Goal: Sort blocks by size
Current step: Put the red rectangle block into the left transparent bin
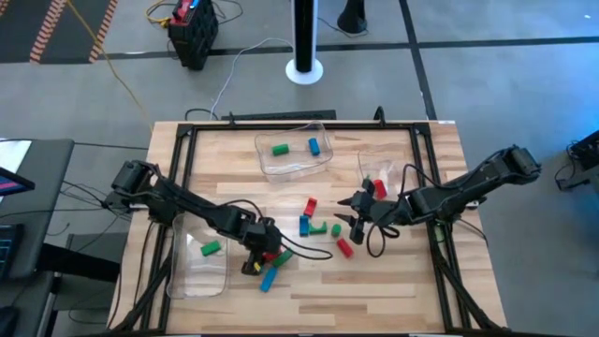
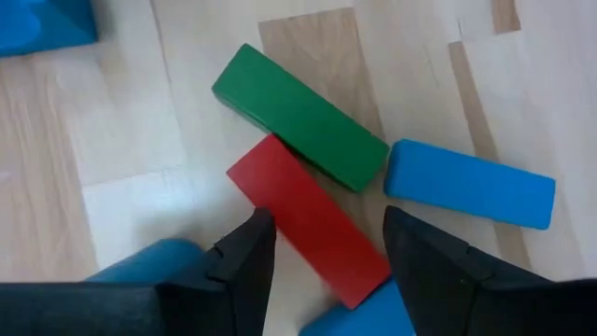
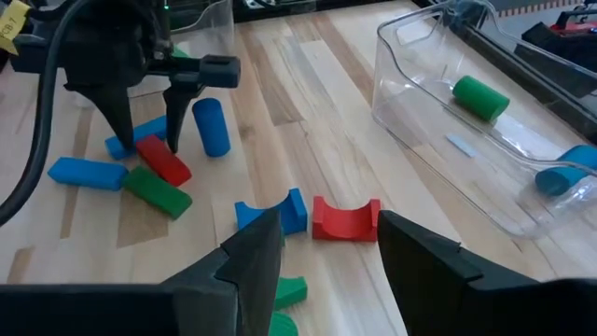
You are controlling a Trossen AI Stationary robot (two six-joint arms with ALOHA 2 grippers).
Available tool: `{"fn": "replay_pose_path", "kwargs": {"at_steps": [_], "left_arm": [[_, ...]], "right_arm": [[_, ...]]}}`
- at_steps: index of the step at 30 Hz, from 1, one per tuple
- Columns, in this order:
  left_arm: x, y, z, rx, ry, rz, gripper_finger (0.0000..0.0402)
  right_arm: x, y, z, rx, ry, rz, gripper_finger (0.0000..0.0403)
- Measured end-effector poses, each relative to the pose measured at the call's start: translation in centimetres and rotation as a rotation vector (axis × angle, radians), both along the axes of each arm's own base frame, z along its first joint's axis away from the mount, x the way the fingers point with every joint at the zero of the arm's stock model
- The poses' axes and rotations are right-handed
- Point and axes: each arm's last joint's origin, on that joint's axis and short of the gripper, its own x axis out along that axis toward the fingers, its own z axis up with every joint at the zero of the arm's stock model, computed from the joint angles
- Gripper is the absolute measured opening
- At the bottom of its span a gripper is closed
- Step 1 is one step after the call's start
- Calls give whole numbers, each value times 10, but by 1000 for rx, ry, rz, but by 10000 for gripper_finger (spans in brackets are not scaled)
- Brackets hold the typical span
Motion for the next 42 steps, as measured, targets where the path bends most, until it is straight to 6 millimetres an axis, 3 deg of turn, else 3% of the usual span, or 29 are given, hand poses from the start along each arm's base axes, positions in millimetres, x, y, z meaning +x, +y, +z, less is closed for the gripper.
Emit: {"fn": "replay_pose_path", "kwargs": {"at_steps": [10,22,26,33,42], "left_arm": [[9,-3,-19,61,39,81,191],[9,-4,-20,177,47,72,190],[10,-2,-20,213,35,58,170],[10,-2,-20,237,27,20,102],[10,-2,-20,245,24,-1,99]], "right_arm": [[0,0,0,-7,2,3,207],[0,0,0,-9,2,4,207],[0,0,0,-9,2,3,207],[0,0,0,-7,1,1,207],[0,0,0,-8,0,-1,207]]}}
